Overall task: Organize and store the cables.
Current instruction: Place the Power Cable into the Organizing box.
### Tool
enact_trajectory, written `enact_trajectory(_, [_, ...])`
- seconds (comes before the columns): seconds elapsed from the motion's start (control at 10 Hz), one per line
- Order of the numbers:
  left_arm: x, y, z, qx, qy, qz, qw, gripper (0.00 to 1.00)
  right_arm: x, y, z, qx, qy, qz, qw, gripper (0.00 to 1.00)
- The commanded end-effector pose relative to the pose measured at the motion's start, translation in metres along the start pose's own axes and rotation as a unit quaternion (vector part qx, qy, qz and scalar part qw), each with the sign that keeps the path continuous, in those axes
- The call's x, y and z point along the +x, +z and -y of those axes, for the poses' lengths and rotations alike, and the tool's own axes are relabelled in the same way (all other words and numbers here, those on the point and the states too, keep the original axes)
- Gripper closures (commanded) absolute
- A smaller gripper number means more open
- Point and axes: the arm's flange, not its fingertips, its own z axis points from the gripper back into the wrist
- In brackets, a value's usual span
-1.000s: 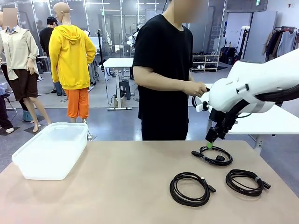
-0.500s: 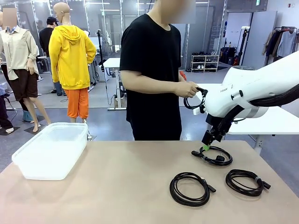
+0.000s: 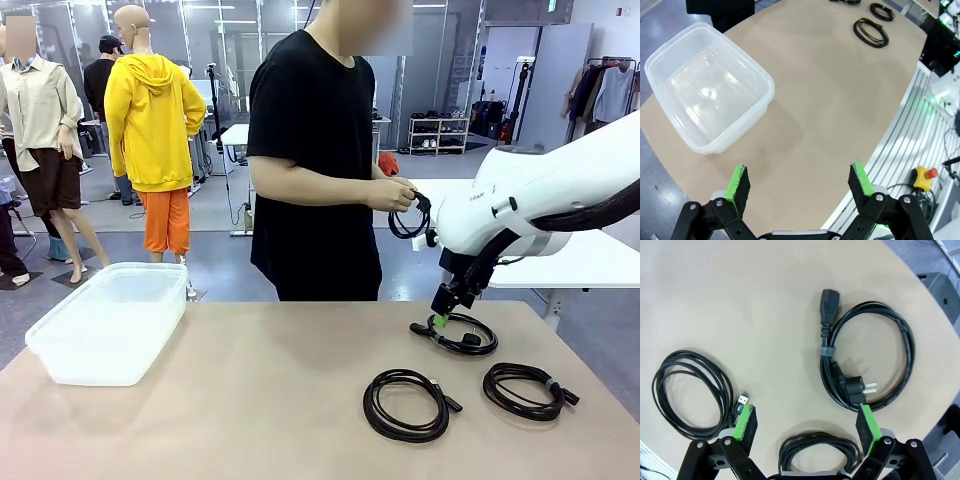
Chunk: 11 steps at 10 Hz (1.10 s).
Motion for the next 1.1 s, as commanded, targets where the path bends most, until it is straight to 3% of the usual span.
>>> enact_trajectory(0.0, [-0.001, 0.0, -0.001, -0.007, -0.006, 0.004, 1.0, 0.0, 0.022, -0.026, 0.007, -0.001, -0.007, -0.013, 1.0, 0.0])
enact_trajectory(0.7, [-0.001, 0.0, -0.001, -0.007, -0.006, 0.004, 1.0, 0.0, 0.036, -0.086, 0.013, 0.0, -0.035, -0.056, 0.998, 0.0])
enact_trajectory(0.9, [-0.001, 0.0, -0.001, -0.007, -0.006, 0.004, 1.0, 0.0, 0.038, -0.093, 0.017, 0.0, -0.045, -0.054, 0.998, 0.12])
enact_trajectory(1.0, [-0.001, 0.0, -0.001, -0.007, -0.006, 0.004, 1.0, 0.0, 0.038, -0.094, 0.019, -0.001, -0.048, -0.051, 0.998, 0.52])
